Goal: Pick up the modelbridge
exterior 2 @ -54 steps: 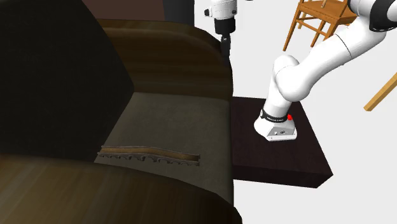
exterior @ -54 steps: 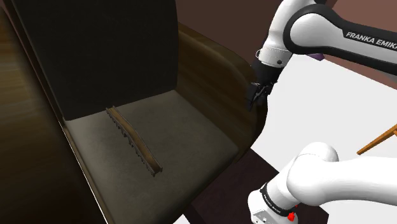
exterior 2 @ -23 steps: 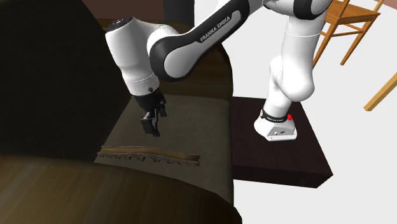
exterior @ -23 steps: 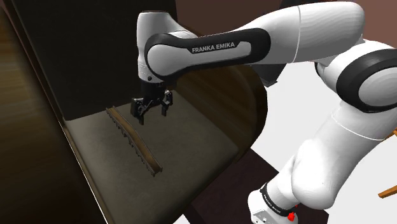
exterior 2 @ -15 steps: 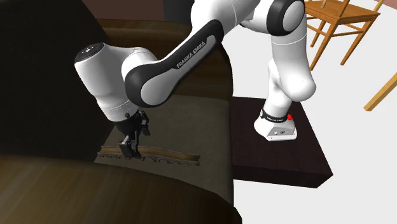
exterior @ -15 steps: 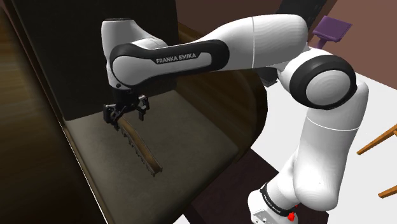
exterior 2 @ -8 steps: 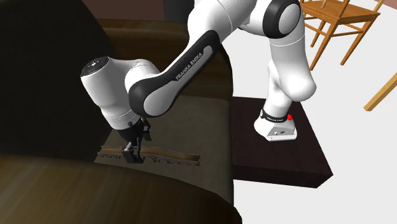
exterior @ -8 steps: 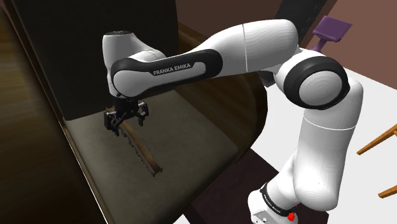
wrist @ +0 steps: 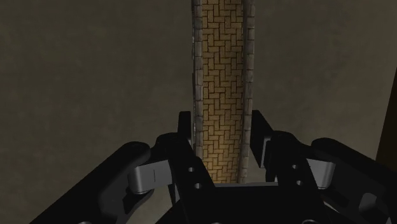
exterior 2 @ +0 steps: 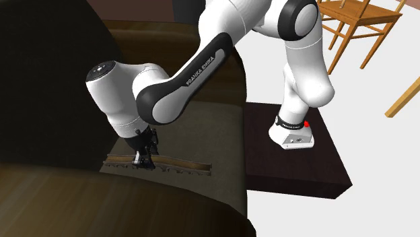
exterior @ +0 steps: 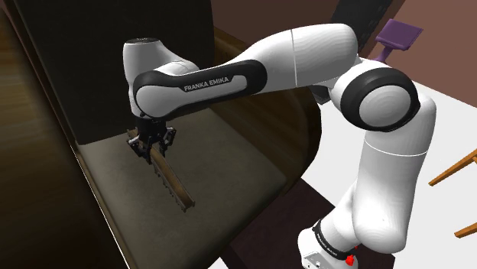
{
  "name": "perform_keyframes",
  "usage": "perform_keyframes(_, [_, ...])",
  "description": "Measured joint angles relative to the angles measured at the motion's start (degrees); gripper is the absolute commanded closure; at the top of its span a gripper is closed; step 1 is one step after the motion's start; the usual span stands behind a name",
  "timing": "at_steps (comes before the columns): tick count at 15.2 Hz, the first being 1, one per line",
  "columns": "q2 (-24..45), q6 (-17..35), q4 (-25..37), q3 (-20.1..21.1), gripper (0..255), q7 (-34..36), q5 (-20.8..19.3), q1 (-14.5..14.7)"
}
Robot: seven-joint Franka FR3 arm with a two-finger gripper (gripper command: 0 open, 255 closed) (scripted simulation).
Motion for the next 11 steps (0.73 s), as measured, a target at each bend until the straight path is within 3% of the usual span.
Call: perform_keyframes(11, [-1.9, -5.3, 3.4, 0.3, 255, -0.1, 0.6, -0.1])
